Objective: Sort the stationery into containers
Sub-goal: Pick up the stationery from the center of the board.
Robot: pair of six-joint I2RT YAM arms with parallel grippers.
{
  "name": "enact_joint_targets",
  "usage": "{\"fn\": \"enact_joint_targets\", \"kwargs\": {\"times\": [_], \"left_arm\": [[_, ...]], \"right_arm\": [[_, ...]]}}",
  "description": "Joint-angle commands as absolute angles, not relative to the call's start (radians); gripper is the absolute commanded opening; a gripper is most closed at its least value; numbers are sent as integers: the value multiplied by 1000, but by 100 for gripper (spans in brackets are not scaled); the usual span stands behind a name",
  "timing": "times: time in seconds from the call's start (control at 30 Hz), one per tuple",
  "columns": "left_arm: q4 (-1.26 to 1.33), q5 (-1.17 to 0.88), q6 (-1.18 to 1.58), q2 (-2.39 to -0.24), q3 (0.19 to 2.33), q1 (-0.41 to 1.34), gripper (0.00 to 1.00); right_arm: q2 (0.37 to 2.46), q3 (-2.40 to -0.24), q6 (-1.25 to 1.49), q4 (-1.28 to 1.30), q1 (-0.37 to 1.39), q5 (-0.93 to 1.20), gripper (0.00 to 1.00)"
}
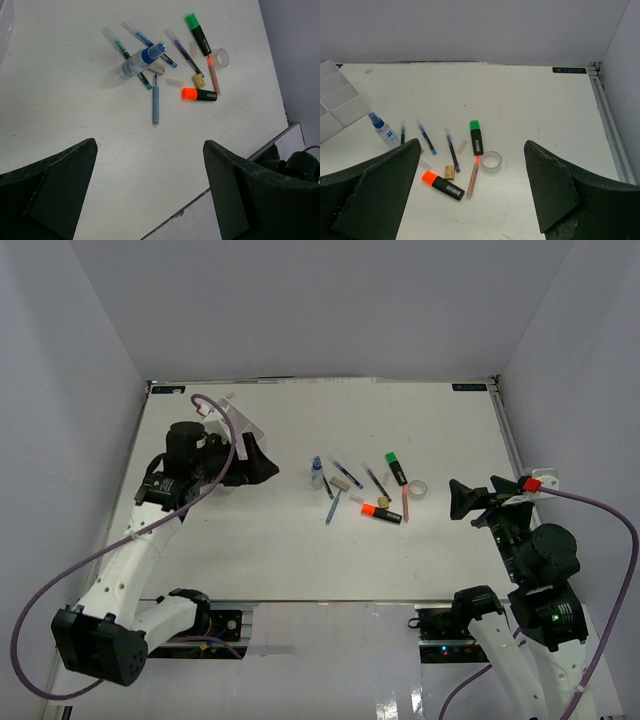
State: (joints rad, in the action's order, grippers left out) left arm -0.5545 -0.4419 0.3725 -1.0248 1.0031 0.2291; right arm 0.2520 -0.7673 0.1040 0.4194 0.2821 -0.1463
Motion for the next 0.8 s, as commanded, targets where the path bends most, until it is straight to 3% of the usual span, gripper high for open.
{"fn": "enact_joint_targets", "kwargs": {"times": [0.0, 0.33, 0.77], "left_arm": [[-414, -363, 416, -1087, 1065, 317, 98], [-221, 163, 393, -1377, 1158, 661, 98], [-161, 366, 403, -1641, 1209, 730, 95]], "right_arm": [[273, -750, 94, 410, 288, -113, 90], [224, -690, 89, 391, 287, -107, 90], [164, -641, 77, 371, 295, -107, 90]]}}
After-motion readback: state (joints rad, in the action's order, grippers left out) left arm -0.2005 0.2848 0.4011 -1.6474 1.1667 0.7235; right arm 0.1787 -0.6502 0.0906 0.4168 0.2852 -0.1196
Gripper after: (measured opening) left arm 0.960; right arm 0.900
